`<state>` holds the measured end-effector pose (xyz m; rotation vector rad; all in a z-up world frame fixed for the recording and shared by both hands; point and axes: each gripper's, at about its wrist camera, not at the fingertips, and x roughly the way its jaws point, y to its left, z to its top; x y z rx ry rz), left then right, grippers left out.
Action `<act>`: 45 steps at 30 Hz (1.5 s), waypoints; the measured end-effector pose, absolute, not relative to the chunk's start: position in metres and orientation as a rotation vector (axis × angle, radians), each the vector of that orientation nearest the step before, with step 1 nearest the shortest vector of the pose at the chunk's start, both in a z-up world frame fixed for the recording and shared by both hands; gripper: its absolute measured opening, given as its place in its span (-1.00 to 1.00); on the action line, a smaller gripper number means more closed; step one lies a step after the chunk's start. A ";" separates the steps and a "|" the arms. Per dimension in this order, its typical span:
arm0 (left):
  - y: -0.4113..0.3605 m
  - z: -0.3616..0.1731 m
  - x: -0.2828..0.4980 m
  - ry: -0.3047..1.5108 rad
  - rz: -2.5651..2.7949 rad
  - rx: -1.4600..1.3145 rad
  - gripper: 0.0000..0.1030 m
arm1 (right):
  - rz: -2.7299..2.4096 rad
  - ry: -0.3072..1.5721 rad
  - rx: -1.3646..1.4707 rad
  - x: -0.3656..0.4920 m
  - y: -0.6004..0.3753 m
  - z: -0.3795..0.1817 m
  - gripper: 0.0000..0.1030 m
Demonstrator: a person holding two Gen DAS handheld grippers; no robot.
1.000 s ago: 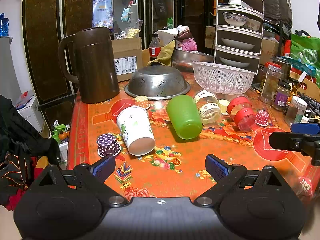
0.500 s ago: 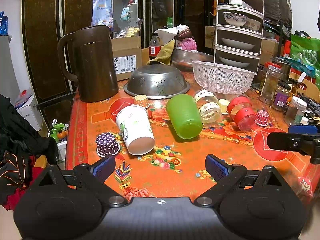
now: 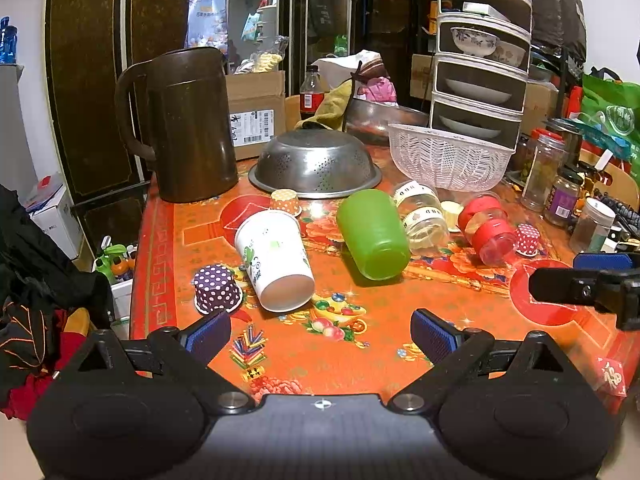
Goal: Flip cup upright
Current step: 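Move the right gripper to the green cup and close on its side, then lift the green cup with the right gripper toward the left gripper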
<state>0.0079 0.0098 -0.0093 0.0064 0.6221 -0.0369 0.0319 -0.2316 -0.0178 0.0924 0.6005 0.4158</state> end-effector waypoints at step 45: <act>0.125 -0.036 -0.061 0.551 -0.041 -0.309 0.90 | 0.320 0.995 0.053 0.157 -0.121 -0.021 0.23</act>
